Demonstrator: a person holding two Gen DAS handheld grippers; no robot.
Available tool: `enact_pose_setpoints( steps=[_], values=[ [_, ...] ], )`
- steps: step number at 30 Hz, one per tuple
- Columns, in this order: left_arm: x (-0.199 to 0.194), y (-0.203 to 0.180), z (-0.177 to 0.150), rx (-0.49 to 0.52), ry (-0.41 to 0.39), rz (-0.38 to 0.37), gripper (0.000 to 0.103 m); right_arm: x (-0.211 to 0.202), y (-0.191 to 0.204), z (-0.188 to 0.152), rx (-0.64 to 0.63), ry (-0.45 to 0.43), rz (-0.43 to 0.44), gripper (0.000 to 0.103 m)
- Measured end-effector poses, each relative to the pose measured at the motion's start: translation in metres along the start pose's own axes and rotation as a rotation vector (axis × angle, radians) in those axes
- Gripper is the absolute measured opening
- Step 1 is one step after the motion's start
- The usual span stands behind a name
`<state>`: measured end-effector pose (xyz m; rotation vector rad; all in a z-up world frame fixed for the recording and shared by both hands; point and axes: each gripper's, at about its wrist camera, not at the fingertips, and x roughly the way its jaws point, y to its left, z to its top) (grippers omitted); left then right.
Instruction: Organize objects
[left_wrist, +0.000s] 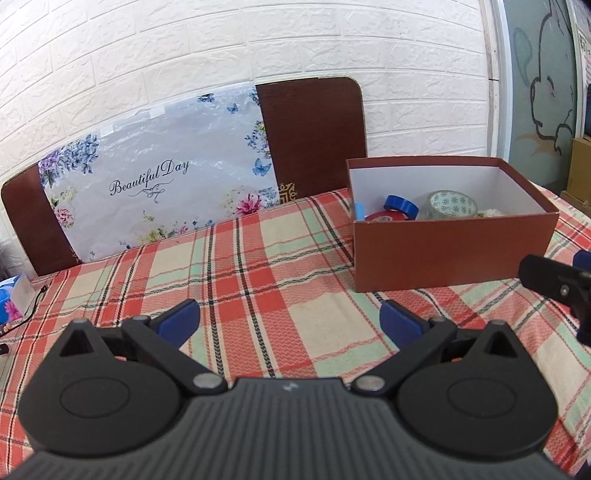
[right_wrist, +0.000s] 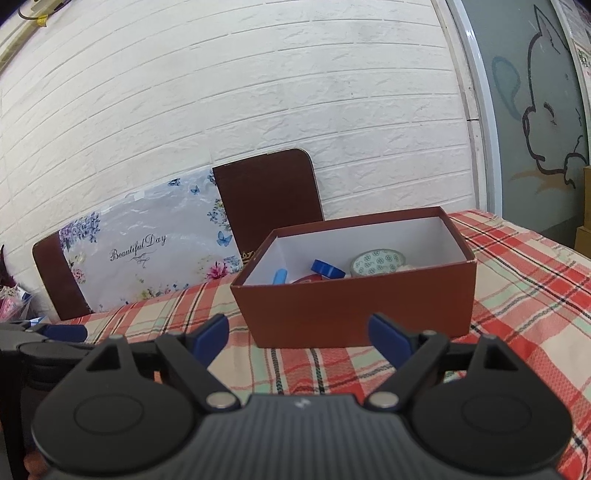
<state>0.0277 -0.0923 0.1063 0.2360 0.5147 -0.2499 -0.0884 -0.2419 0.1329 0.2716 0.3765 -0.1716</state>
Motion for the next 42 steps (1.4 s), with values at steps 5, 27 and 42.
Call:
enact_pose_setpoints(
  steps=[5, 27, 42],
  values=[
    [0.0, -0.006, 0.001, 0.01, 0.022, -0.015, 0.103, 0.001, -0.005, -0.003, 0.009, 0.003, 0.0, 0.086],
    [0.004, -0.02, 0.005, 0.024, 0.06, -0.055, 0.103, 0.009, -0.009, -0.003, 0.022, 0.02, -0.011, 0.087],
    [0.006, -0.024, 0.005, 0.058, 0.053, -0.004, 0.103, 0.009, -0.01, -0.003, 0.012, 0.003, -0.024, 0.087]
  ],
)
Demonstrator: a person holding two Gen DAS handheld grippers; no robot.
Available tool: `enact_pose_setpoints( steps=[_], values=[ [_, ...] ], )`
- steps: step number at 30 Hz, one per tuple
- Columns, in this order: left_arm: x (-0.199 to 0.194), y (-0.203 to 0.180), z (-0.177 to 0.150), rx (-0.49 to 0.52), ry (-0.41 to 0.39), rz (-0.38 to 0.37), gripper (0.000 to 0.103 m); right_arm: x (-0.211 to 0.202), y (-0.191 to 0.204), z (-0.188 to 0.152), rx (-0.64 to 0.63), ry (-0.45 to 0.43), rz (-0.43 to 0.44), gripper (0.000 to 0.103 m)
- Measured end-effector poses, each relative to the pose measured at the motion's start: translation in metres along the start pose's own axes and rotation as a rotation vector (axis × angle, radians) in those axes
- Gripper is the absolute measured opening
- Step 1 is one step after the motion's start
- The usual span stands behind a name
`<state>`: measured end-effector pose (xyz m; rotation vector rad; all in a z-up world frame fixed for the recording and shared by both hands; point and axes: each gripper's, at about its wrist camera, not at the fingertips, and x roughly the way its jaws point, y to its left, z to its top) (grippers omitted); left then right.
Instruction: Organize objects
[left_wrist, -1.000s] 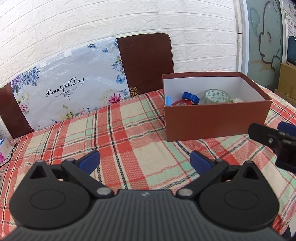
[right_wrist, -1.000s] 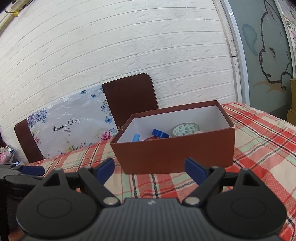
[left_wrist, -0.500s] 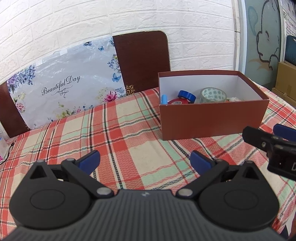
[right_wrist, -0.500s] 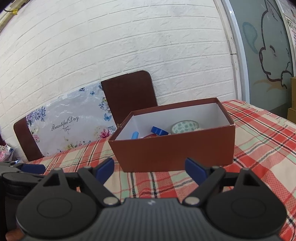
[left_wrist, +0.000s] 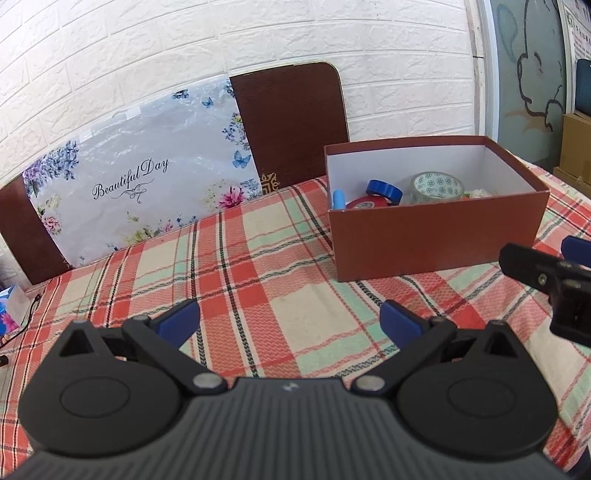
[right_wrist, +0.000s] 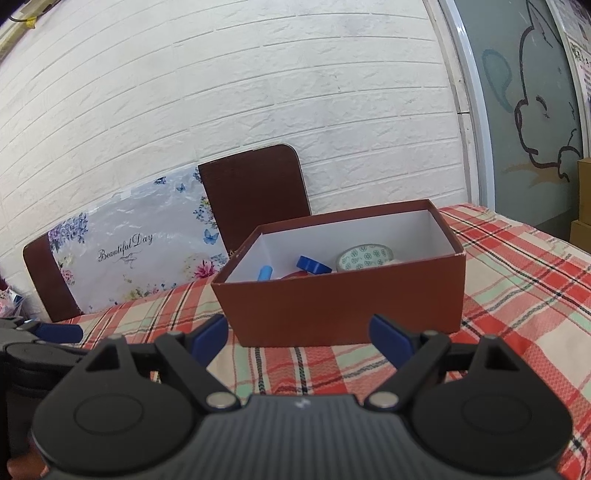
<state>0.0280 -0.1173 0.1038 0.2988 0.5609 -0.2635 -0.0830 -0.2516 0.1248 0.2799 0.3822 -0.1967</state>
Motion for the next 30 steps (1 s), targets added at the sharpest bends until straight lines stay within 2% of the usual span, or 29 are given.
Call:
enact_pose_setpoints(
  steps=[15, 30],
  values=[
    [0.004, 0.003, 0.0, -0.039, 0.039, -0.052, 0.103, 0.001, -0.003, -0.001, 0.004, -0.01, -0.015, 0.087],
    [0.004, 0.003, 0.001, -0.053, 0.038, -0.081, 0.103, 0.0, 0.007, 0.005, -0.034, -0.026, -0.02, 0.087]
  ],
)
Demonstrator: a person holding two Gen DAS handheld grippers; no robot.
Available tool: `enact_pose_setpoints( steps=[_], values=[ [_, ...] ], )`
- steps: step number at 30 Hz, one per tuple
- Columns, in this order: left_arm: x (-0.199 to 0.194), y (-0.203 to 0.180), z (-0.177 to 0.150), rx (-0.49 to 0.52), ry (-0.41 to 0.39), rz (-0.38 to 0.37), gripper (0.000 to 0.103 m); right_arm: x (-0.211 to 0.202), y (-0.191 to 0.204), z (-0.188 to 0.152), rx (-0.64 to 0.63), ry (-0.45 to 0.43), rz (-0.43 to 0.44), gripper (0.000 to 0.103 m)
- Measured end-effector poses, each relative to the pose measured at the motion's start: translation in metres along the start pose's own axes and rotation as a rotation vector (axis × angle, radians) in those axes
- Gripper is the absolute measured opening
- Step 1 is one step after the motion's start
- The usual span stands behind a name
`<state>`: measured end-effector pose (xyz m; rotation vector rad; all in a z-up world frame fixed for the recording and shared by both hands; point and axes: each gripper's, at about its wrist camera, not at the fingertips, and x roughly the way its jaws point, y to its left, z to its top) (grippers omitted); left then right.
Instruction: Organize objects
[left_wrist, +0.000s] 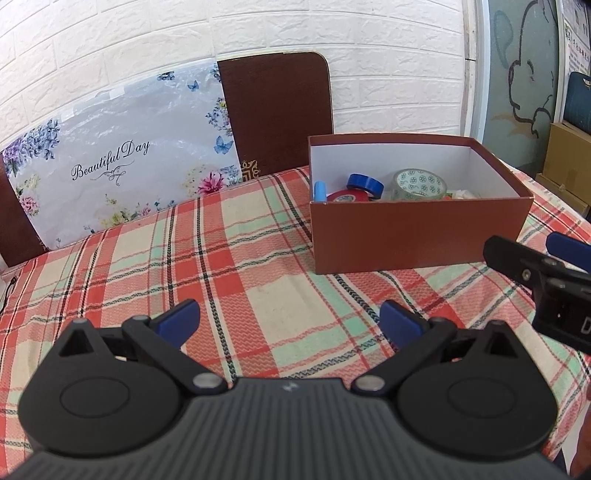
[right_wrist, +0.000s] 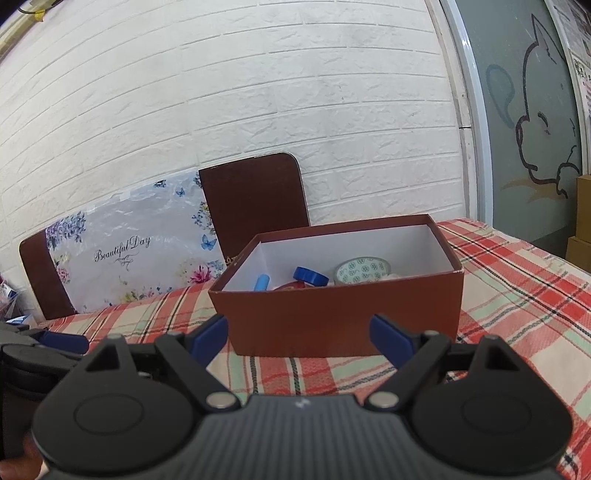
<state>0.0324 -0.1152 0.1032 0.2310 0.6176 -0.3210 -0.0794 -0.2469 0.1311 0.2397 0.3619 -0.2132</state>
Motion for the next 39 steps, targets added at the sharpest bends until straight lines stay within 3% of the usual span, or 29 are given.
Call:
enact_pose_setpoints(
  steps=[16, 25, 39],
  values=[
    [0.001, -0.012, 0.008, -0.002, -0.019, -0.065, 0.103, -0.001, -0.014, 0.0, 0.0, -0.006, -0.039, 0.086],
    [0.006, -0.011, 0.009, -0.008, 0.016, -0.05, 0.103, -0.006, -0.021, 0.006, 0.013, -0.023, -0.038, 0.085],
    [0.003, -0.016, 0.028, 0.005, -0.013, -0.06, 0.103, -0.012, -0.02, 0.015, 0.013, -0.05, -0.05, 0.085]
  ],
)
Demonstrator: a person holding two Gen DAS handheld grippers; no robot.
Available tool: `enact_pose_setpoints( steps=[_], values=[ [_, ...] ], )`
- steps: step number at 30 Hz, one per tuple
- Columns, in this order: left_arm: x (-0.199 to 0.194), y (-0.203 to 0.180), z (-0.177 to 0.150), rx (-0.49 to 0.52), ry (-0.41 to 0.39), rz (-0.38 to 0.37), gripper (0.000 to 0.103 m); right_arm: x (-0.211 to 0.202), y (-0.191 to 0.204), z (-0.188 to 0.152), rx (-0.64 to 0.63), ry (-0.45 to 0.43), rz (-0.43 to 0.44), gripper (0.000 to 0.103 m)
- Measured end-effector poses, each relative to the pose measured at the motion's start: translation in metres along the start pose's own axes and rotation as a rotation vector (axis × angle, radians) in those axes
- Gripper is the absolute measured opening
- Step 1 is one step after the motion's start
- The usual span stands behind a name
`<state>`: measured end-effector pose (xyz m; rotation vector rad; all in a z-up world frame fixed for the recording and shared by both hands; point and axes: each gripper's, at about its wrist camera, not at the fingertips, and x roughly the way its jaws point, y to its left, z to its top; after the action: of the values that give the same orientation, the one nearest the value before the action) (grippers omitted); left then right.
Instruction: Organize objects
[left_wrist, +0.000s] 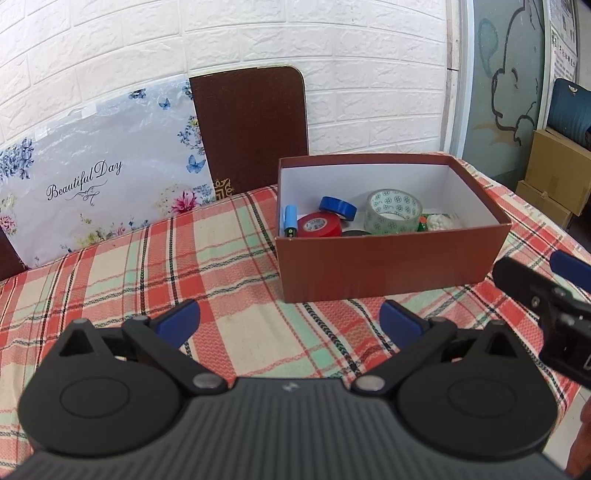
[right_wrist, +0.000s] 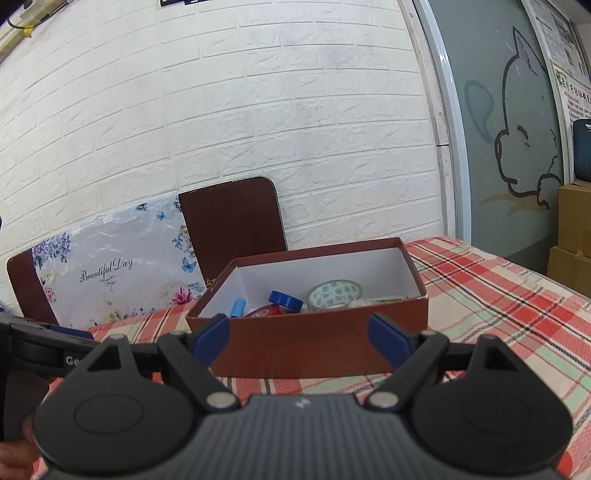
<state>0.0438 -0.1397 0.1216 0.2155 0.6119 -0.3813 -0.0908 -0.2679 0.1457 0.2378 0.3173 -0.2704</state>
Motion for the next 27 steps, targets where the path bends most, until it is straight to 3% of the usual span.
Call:
enact_pose_setpoints(
  steps=[27],
  values=[
    [0.01, -0.012, 0.003, 0.003, 0.029, -0.015, 0.103, 0.002, -0.005, -0.002, 0.012, 0.003, 0.003, 0.086]
  ],
)
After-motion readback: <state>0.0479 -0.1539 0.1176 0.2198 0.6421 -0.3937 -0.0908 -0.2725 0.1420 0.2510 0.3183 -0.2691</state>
